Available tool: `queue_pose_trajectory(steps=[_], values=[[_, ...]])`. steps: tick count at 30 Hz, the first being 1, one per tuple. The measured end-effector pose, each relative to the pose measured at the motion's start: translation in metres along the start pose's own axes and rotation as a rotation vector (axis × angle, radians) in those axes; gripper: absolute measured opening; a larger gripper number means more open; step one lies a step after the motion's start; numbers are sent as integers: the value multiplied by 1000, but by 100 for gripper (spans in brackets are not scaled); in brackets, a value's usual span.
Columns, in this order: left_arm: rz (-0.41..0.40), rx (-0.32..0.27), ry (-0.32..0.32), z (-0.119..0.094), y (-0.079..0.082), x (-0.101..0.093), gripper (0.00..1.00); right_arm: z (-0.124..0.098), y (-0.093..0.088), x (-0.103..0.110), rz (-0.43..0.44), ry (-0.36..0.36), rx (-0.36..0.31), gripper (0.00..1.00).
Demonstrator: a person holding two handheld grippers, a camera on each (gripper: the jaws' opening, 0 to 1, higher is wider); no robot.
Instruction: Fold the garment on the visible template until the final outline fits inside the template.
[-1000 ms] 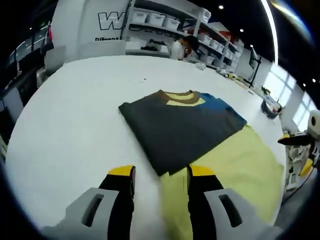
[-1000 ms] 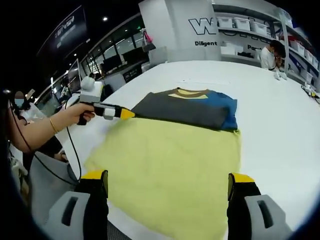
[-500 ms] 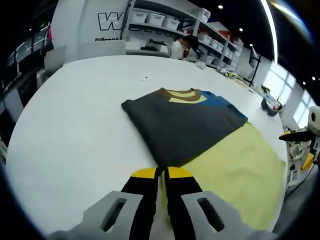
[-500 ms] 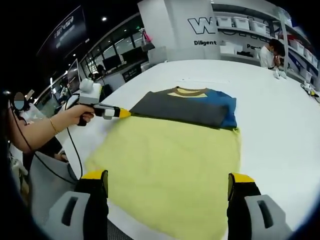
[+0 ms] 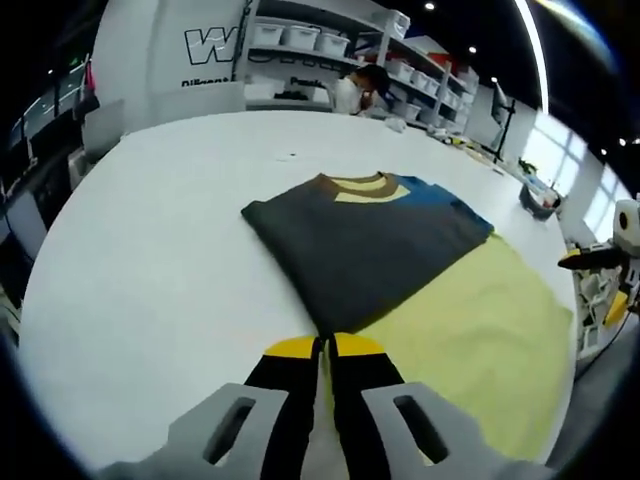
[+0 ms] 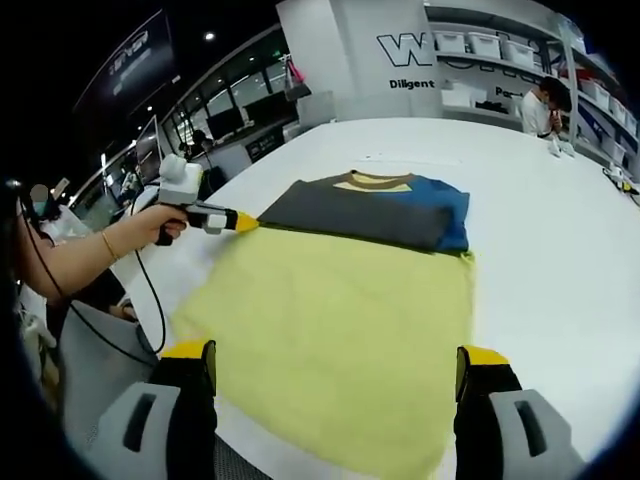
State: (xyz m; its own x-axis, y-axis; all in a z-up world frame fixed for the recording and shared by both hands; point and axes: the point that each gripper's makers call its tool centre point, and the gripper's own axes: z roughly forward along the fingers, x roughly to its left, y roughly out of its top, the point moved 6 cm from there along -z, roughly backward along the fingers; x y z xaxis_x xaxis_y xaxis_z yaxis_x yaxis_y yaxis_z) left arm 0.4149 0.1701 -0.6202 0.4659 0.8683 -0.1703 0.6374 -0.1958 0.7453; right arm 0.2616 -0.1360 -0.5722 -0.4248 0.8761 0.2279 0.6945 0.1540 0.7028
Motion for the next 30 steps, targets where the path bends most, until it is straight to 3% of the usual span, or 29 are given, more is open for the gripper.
queue_pose_trajectory(steps=[10,17,21,23,30], values=[[19,12,0,-7,-3,26,4,0,0,-1,0,0,5,99],[39,22,-5,-7,-2,32,4,1,-1,-1,-2,-4,15,99],[71,7,5,-10,-1,34,14,1,-1,-2,1,-6,15,99],[34,-19,0,-15,1,35,18,2,-1,-2,1,-8,17,99],[27,-69,-39,-32,5,25,38,3,-1,-1,1,-5,23,99]])
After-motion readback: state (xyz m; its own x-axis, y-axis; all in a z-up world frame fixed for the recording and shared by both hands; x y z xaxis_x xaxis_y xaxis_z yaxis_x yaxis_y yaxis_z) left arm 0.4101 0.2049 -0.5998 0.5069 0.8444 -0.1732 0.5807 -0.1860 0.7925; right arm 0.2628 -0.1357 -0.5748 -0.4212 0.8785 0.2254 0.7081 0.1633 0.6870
